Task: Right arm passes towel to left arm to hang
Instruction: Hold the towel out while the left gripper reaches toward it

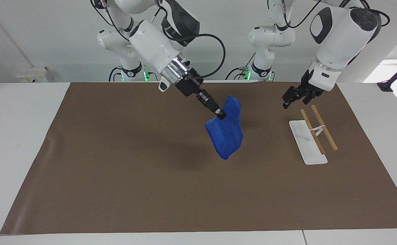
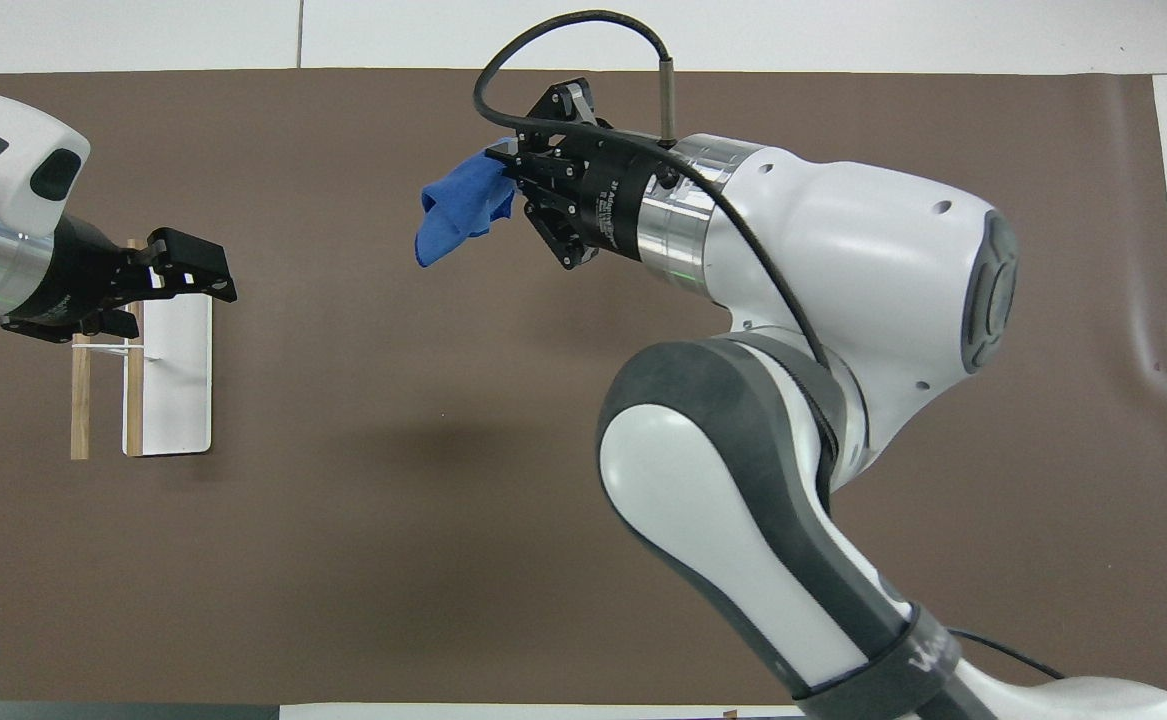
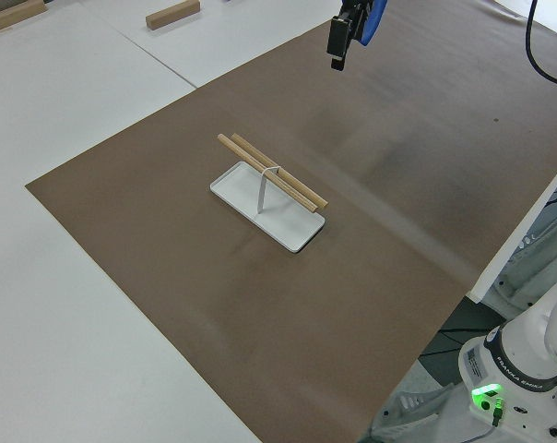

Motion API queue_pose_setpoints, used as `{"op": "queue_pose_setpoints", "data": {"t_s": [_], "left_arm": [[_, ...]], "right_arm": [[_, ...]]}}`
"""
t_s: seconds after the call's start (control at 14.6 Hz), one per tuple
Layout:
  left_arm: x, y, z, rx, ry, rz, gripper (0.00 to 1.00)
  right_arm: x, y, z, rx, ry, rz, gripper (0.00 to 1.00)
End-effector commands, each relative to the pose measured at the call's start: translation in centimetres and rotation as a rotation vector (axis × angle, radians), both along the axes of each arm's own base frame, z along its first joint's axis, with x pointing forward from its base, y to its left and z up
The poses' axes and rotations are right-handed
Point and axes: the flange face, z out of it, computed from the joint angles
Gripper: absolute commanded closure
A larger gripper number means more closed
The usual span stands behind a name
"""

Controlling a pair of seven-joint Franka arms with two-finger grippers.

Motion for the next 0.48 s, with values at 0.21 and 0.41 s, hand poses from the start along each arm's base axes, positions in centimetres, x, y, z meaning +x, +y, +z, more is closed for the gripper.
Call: {"op": "queue_pose_setpoints", "data": {"t_s": [0.21, 0.41], "left_arm": [[-1.0, -2.0, -1.0, -0.191, 0.048, 0.423, 0.00], [-0.9, -2.3, -3.2, -0.277, 0.124, 0.621, 0.00]], "right_arm": [[-2.3, 4.5, -0.1, 0.088, 0.061, -0.012, 1.00], [-2.6, 4.9, -0.1, 0.091, 0.067, -0.008, 1.00]]}}
